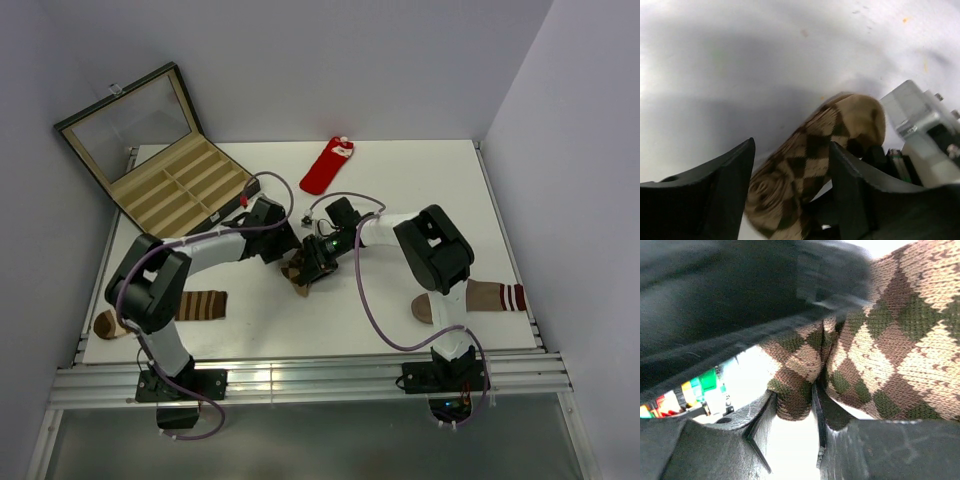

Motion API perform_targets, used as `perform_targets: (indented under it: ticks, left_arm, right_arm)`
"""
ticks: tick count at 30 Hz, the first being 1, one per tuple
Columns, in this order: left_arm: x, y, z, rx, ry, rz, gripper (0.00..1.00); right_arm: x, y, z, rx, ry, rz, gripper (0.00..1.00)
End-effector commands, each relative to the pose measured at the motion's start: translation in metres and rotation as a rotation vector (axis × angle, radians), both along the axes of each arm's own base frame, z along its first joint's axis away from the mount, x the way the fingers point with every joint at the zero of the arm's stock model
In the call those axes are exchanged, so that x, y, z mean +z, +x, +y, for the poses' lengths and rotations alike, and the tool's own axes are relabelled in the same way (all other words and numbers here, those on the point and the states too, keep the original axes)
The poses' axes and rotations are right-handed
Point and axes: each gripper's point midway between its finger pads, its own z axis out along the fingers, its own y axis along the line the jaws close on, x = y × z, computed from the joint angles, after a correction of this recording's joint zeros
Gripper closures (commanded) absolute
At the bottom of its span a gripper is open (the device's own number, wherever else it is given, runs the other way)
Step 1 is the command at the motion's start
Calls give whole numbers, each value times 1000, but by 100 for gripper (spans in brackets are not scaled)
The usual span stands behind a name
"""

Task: Roll the socks
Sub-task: Roll the sock at the center of the board.

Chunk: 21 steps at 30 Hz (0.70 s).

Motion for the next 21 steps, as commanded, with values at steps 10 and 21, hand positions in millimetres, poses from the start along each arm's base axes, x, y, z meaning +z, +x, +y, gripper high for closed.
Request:
perform_targets:
  ticks: [10, 21]
  left_arm:
    - [31, -29, 36, 235, -127, -14, 22]
    - [15, -55, 21, 171, -154, 30, 27]
  right_arm:
    - [-50, 7, -24, -63, -256, -28, 100]
    - [-46, 10, -19, -54, -261, -37, 100]
